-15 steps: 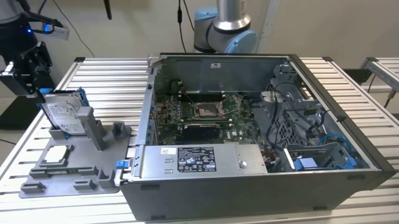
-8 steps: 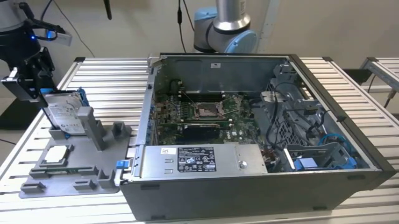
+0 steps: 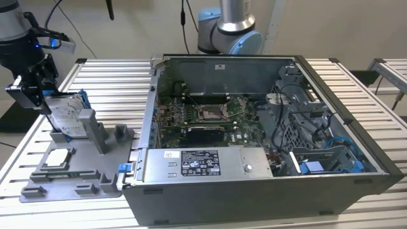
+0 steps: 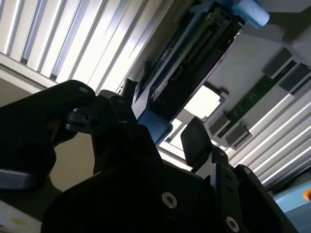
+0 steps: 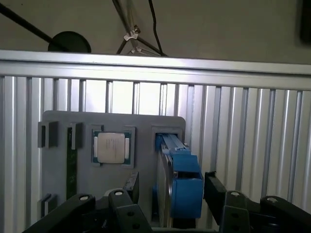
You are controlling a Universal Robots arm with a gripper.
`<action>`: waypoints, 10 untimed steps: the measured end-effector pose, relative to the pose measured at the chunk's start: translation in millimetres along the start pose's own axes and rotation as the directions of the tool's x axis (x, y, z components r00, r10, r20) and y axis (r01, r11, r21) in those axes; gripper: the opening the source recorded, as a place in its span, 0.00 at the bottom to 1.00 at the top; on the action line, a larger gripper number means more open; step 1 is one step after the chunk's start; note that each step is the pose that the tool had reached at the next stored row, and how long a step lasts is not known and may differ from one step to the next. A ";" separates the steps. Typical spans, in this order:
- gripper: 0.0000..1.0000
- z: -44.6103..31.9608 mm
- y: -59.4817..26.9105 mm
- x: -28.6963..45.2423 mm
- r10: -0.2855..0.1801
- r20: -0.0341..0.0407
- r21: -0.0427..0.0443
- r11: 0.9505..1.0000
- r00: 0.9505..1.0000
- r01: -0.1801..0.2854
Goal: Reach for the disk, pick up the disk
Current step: 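Pick up the disk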
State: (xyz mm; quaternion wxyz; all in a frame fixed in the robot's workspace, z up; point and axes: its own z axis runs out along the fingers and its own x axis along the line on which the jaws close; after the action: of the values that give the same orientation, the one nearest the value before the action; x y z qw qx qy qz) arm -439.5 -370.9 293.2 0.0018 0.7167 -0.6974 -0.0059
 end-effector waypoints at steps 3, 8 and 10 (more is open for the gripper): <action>1.00 5.4 0.6 0.0 0.008 0.000 0.000 1.000 1.000 -0.008; 1.00 14.5 1.1 0.1 0.020 0.000 0.000 1.000 1.000 -0.020; 1.00 18.1 1.2 0.0 0.025 0.001 0.000 1.000 1.000 -0.025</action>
State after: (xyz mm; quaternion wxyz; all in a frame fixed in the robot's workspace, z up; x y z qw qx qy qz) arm -440.9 -370.9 275.1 0.0016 0.7079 -0.7063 -0.0060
